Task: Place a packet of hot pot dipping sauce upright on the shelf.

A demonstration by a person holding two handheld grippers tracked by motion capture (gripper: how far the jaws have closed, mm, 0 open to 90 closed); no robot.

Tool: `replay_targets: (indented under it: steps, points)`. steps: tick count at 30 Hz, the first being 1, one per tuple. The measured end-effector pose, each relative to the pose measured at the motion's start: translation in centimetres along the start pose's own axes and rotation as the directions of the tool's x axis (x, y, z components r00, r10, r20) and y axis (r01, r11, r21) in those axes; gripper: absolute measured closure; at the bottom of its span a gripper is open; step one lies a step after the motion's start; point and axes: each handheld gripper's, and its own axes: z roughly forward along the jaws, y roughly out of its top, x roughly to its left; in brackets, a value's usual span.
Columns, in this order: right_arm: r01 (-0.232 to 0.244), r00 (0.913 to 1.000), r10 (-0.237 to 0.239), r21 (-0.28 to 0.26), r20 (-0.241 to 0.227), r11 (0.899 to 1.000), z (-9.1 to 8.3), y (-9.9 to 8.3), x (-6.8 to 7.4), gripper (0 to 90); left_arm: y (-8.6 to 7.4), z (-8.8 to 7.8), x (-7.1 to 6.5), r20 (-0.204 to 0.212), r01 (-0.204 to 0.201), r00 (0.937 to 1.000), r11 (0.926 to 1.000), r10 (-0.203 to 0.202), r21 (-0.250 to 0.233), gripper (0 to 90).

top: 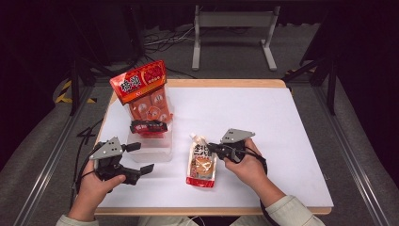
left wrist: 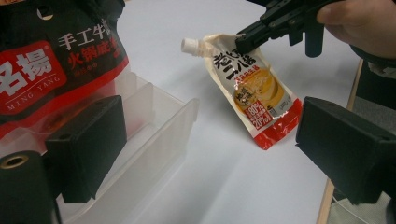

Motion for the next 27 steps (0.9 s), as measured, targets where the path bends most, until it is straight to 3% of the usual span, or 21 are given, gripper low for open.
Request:
replay_targets:
  steps: [14, 19, 27]
  points:
    - [0.031, 0.9994, -0.033, -0.104, -0.012, 0.994, -2.4, 1.7, 0.9, 89.5, 0.1, 0.3, -0.2, 0.009, 0.002, 1.0000, 1.0000, -0.003, 0.004, 9.4]
    - [0.041, 0.9978, -0.049, -0.147, -0.045, 0.988, -3.4, 2.4, 1.7, 89.7, 0.2, 0.4, -0.3, 0.010, 0.002, 1.0000, 1.0000, -0.002, -0.003, 9.5]
    - [0.089, 0.9929, -0.102, -0.190, -0.060, 0.978, -4.2, 3.2, 3.0, 89.7, 0.1, 0.8, -0.3, 0.011, 0.000, 0.9999, 1.0000, 0.000, -0.002, 9.5]
